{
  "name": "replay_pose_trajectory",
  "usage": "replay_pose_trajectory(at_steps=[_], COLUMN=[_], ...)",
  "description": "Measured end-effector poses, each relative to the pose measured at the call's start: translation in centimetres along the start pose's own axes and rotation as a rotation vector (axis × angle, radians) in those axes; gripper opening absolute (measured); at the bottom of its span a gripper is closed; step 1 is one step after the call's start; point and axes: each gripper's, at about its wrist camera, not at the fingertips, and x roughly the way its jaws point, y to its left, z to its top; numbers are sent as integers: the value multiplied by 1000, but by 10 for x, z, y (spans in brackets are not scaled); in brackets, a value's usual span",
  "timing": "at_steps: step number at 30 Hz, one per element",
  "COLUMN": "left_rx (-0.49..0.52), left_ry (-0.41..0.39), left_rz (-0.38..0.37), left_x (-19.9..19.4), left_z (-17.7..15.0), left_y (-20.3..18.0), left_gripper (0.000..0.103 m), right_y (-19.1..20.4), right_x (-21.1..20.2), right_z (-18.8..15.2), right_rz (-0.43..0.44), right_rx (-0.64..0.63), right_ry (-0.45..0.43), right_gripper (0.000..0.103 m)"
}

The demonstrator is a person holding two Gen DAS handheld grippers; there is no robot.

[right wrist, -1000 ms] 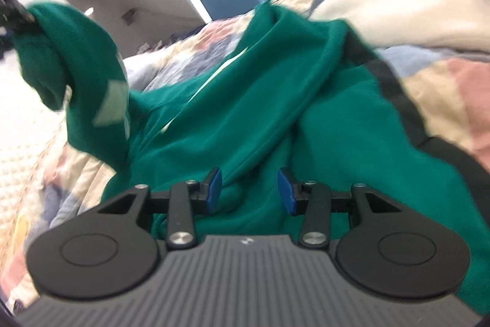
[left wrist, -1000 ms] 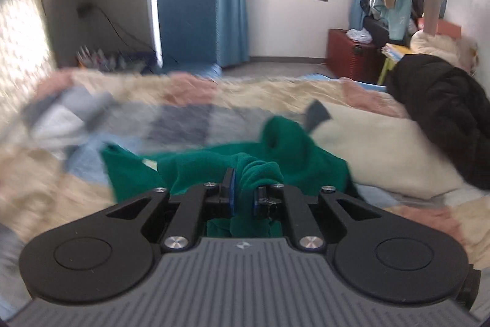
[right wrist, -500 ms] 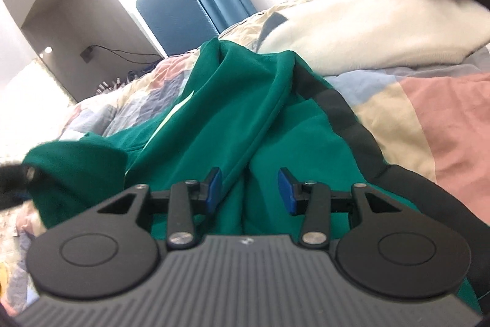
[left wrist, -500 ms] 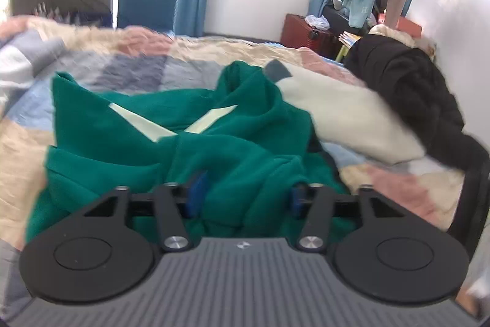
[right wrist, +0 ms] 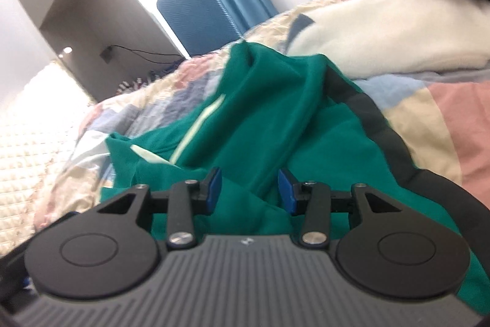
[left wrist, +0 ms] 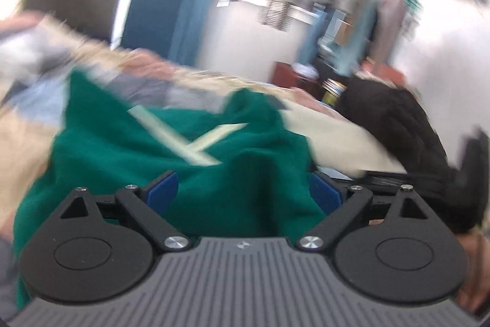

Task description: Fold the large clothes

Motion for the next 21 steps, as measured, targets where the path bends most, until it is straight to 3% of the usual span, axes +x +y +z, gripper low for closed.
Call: replay_pose_trajectory(at_steps=[3, 5, 8, 13, 15, 17, 21], left_rx=[-248, -444, -634, -734, -739, -718, -740], left_ry=[29, 44, 28, 17, 22, 38, 7], left_rz=[94, 110, 97, 15, -8, 23, 18], left_x=[12, 17, 27, 54, 67, 75, 78], left_z=[-5, -11, -20, -24, -22, -19, -17], left_y=[61, 101, 139, 158, 157, 158, 164], left_gripper=[95, 94, 94, 89, 74, 57, 30], right_y=[4, 8, 16, 49, 63, 72, 78], right_x=[-4, -5, 2, 25, 33, 38, 28], right_z=[-1, -1, -3, -23, -35, -42, -37], right_rz=[57, 84, 131, 121, 57, 1, 27], right_rx=[-5, 2, -14, -233, -388, -490, -516], right_ry=[-28, -32, 7, 97, 100, 82, 11], right_gripper=[78, 80, 80, 78, 77, 71, 53])
